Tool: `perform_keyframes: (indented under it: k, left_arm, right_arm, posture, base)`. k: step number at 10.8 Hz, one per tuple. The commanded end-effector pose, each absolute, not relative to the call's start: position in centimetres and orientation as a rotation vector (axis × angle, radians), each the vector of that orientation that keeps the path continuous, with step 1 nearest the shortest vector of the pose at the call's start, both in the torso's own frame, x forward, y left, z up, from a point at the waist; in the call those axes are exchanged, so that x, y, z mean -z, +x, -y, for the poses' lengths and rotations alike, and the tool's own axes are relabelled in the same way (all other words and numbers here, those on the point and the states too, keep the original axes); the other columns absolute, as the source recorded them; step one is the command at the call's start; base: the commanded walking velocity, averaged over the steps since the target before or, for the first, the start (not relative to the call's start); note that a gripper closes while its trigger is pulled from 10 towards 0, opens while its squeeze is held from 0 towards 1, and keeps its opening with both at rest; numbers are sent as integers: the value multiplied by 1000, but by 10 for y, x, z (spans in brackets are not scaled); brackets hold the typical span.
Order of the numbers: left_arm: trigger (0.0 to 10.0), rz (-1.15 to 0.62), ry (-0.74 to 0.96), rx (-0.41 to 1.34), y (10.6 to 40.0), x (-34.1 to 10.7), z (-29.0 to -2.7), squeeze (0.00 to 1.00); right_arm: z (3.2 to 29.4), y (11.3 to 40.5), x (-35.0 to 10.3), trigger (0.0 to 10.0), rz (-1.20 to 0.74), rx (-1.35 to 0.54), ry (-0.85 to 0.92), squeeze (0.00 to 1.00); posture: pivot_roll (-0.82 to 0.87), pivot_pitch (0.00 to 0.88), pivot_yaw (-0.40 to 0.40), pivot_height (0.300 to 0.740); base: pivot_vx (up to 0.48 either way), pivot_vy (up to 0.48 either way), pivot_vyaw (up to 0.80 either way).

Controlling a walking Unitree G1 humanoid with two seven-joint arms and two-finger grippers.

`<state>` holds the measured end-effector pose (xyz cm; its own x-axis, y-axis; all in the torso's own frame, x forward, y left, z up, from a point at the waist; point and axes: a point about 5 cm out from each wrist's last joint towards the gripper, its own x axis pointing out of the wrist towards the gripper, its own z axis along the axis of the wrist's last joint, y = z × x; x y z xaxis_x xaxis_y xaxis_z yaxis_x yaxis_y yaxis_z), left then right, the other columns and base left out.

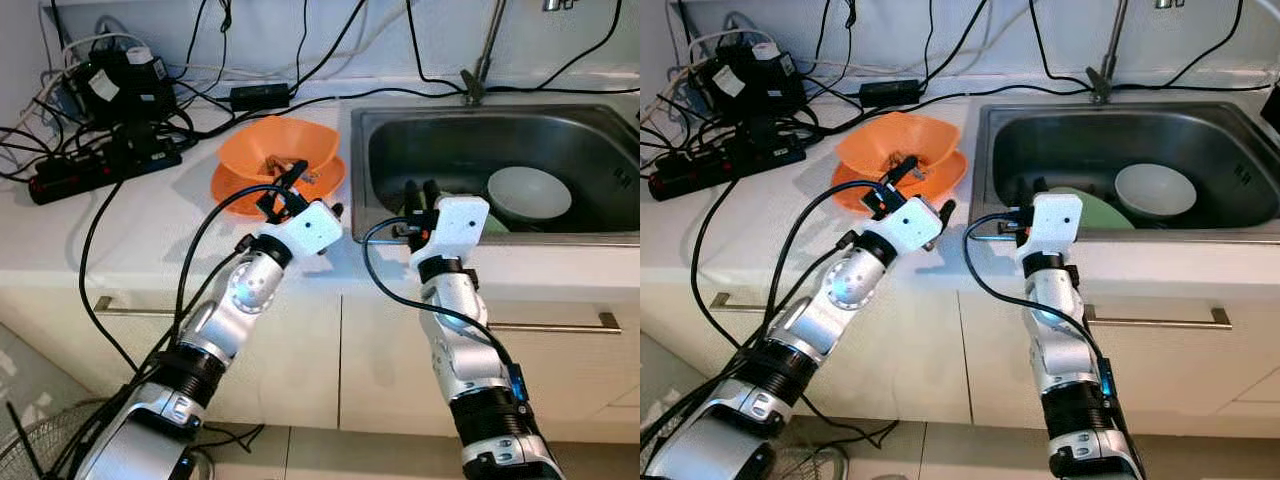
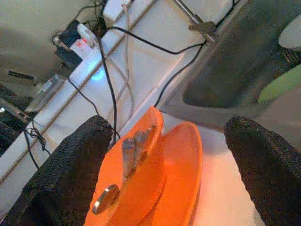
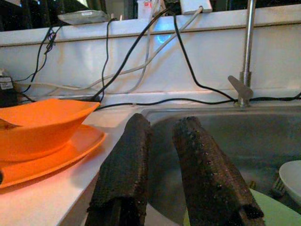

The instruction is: Kitchen organization

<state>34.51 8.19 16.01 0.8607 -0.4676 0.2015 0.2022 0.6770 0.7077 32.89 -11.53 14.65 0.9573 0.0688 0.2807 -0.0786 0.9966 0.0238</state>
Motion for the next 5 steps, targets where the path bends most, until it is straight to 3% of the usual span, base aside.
perform_keyframes:
  k: [1,5]
  left_arm:
    - [10000,411,738,360,348,-165,-84,0]
    - [10000,441,704,318,350,-164,-85,0]
  right_arm:
    - [113,331,-150,10000,303,-82,37,0]
    - [122,325,-151,10000,381,-55,-10,0]
  posture:
    - [61,0,76,740]
    - [54,0,79,740]
  base:
    - [0,0,0]
    - [0,0,0]
